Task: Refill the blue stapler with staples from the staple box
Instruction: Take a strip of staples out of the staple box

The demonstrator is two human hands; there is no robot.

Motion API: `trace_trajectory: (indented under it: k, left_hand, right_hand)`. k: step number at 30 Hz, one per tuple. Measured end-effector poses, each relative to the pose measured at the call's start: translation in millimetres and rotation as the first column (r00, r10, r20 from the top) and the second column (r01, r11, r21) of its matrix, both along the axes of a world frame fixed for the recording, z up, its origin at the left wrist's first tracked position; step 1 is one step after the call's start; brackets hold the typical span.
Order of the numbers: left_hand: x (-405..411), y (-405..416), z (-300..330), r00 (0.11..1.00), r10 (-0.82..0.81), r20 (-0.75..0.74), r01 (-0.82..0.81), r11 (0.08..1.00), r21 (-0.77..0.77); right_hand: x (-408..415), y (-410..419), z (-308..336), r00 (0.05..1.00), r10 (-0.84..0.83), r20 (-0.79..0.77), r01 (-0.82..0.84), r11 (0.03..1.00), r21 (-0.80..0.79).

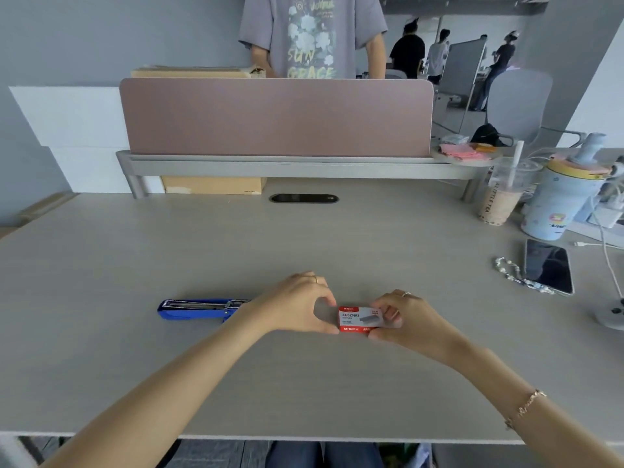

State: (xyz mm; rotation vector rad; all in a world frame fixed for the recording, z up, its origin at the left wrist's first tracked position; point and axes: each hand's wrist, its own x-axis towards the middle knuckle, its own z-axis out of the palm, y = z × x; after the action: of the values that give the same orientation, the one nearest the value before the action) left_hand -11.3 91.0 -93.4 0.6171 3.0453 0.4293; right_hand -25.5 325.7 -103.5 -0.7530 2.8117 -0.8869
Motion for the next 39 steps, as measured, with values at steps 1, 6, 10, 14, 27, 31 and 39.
trace_trajectory:
  k: [1,6,10,14,27,31,39]
  left_hand:
    - [-0.9,1.8,-1.6,1.000,-0.002,0.004,0.002,1.000,0.009]
    - [-3.4,5.9,-6.1,1.000,-0.012,-0.001,0.012,0.998,0.056]
    - [-3.7,7.1,-6.8,1.000,-0.017,0.001,0.017,0.997,0.071]
    - [-3.0,7.2,-5.5,1.000,-0.014,0.004,0.014,0.998,0.065]
    - [1.2,7.2,-2.1,0.997,-0.032,-0.063,0.033,0.999,0.006]
    - [2.6,-2.7,0.6,0.999,-0.015,-0.050,0.015,1.000,-0.001]
    - [5.1,-14.8,1.9,1.000,-0.005,-0.019,0.005,1.000,-0.009]
  right_hand:
    - [0.0,0.1,-0.6,1.000,-0.002,0.003,0.002,1.000,-0.013]
    - [-0.5,-0.2,-1.7,1.000,-0.013,0.024,0.015,0.997,-0.082]
    - [0.9,0.0,-0.4,0.998,-0.023,0.050,0.028,0.993,-0.117]
    - [-0.8,-0.7,-1.1,0.999,-0.015,0.049,0.020,0.994,-0.106]
    - [0.5,1.8,0.6,0.999,-0.011,0.047,0.013,0.999,-0.043]
    - [-0.4,6.5,3.3,0.997,-0.024,0.071,0.028,0.998,-0.058]
    - [-3.0,8.3,2.7,0.996,-0.024,0.088,0.029,0.998,-0.056]
